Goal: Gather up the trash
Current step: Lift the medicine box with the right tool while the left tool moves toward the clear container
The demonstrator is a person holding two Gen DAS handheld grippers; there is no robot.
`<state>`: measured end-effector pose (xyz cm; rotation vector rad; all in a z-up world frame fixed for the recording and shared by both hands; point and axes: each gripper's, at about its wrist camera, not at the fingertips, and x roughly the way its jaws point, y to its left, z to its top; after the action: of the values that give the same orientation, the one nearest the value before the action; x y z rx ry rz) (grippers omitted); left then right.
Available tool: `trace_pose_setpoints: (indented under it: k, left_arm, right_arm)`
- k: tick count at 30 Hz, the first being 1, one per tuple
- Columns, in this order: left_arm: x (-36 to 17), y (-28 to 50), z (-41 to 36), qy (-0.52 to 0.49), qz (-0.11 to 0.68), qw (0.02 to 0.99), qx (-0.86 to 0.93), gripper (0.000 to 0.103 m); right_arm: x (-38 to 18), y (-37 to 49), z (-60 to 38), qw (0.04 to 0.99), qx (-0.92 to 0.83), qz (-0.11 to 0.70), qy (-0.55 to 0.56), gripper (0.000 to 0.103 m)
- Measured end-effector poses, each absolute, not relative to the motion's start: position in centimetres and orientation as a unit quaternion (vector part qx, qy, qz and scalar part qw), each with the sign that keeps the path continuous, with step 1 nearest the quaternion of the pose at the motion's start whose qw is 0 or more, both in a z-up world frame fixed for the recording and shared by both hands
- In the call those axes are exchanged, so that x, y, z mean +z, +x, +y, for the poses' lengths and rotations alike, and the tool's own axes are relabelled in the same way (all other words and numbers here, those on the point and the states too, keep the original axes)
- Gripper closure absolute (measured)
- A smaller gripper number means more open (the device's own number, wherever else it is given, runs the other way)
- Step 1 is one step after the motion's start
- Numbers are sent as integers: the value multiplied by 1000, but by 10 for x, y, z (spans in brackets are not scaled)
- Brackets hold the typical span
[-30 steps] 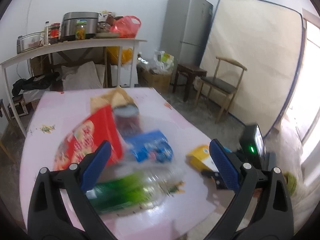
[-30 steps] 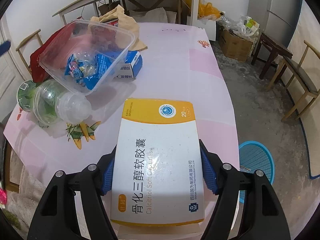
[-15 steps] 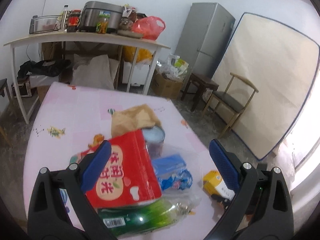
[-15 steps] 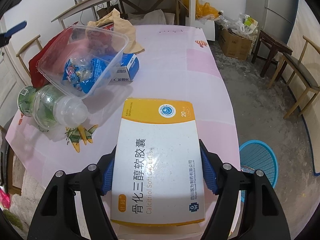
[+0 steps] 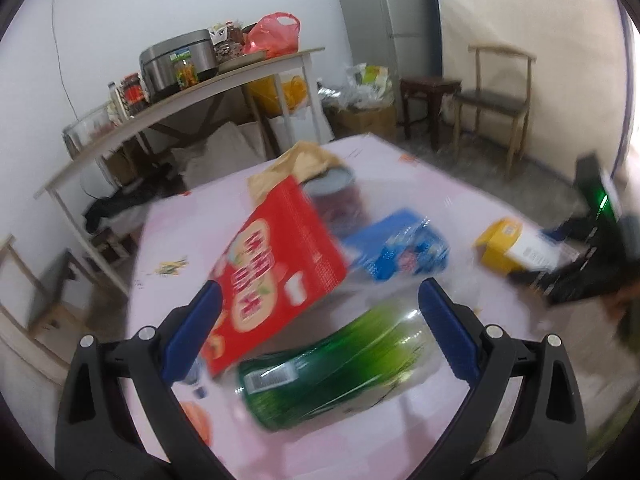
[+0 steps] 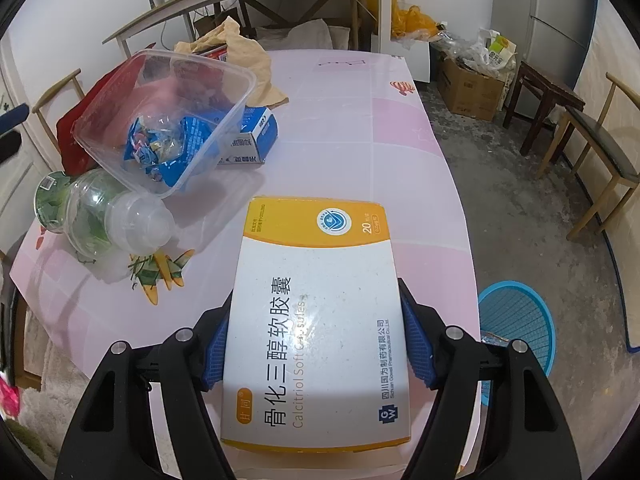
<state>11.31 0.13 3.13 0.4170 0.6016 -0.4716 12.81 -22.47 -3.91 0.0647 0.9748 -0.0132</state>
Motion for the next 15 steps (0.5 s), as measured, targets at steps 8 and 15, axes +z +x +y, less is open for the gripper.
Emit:
trace_pose_setpoints:
  k: [8,15]
  left_arm:
    - [19,111,12,261,284,905,-179,18]
    - [15,100,36,204,300,913,-188,37]
  right_arm:
    - [-38,128,-222,880,-16,474,25,34]
    - [-38,128,-221,876,-23,481,19,34]
